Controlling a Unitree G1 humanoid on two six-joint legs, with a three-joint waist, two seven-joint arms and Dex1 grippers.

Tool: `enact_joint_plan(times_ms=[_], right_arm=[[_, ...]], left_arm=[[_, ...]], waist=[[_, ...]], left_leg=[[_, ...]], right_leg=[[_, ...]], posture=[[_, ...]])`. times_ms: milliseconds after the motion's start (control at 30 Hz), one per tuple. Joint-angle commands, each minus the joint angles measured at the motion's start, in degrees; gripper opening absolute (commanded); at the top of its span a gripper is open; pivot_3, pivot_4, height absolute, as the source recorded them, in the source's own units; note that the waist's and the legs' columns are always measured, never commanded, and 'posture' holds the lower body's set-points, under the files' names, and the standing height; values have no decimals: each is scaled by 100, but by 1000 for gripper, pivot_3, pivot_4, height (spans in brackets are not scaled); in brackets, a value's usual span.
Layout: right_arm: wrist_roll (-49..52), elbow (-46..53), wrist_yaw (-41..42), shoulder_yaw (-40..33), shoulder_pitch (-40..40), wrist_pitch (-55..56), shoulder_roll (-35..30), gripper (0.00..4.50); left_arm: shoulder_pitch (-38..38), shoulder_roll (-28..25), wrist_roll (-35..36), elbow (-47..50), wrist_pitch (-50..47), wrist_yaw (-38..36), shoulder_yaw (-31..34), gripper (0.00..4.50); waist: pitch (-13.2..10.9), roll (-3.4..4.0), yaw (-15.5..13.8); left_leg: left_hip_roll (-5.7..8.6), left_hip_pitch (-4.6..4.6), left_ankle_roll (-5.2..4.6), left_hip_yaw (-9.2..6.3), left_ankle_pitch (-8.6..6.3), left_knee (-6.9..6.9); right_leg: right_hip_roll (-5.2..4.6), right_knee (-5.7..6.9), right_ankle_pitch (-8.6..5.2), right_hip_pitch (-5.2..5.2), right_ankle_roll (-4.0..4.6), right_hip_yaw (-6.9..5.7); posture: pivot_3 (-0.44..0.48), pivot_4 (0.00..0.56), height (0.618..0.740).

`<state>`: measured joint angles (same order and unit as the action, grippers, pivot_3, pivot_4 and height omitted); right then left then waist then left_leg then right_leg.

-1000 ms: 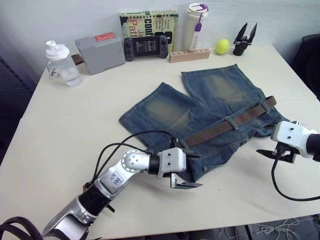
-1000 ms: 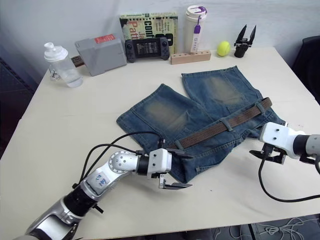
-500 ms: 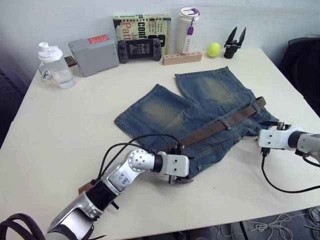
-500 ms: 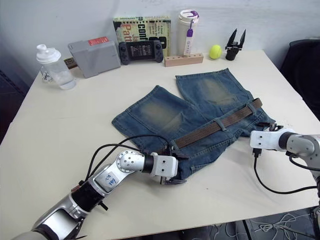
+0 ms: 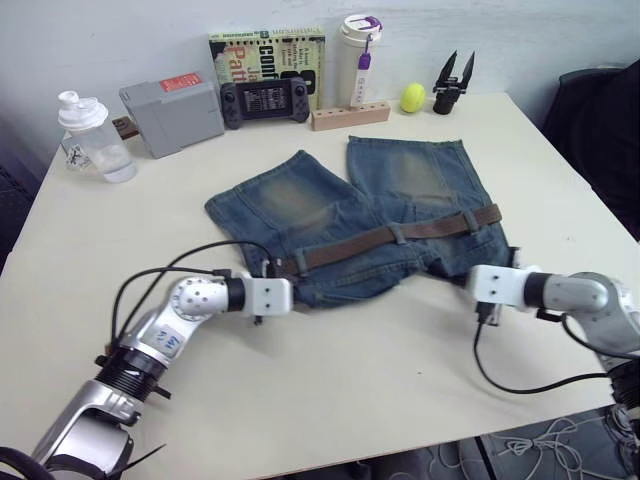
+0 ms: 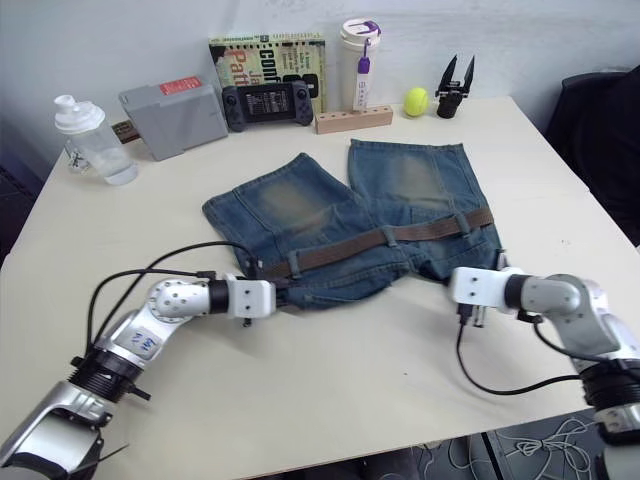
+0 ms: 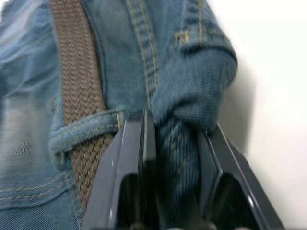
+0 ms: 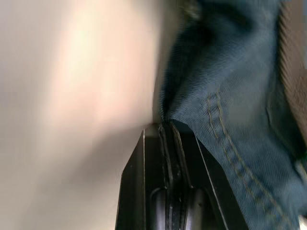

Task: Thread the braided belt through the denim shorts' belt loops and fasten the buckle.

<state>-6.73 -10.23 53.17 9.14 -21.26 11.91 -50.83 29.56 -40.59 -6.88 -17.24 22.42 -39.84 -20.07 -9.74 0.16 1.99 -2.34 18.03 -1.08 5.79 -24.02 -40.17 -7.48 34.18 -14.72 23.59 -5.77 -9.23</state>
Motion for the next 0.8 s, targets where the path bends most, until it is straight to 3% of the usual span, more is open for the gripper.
enact_joint_plan(times_ms=[33, 167, 367, 800], right_arm=[[69, 1039, 69, 172, 3, -1003, 348, 2], [-252, 1461, -94, 290, 24, -1513, 582, 2], [-478, 1353, -192, 207, 196, -1453, 383, 2], [-491, 944, -354, 272, 53, -980, 460, 2]], left_arm=[[17, -521, -643, -1388, 421, 317, 203, 1198], [-135, -876, -535, -1908, 984, 297, 336, 1198], [-835, -1133, -26, -1887, 1388, -80, 699, 1198], [-1823, -942, 184, -1386, 1059, 279, 1372, 1198]], waist=[[3, 13, -20], [4, 24, -11], [10, 39, 31], [42, 91, 44]], left_leg=[[4, 1, 0, 0, 0, 0], [8, 1, 0, 2, 0, 1], [11, -2, 2, 13, -1, 10], [33, -17, 3, 19, -3, 19]], right_leg=[[-3, 1, 0, 2, 0, 0], [-4, 5, -1, 6, 1, 1], [-4, 15, -6, 18, 10, 1], [-11, 16, -7, 13, 10, 8]], posture=[[0, 150, 726], [0, 150, 726], [0, 150, 726], [0, 150, 726]])
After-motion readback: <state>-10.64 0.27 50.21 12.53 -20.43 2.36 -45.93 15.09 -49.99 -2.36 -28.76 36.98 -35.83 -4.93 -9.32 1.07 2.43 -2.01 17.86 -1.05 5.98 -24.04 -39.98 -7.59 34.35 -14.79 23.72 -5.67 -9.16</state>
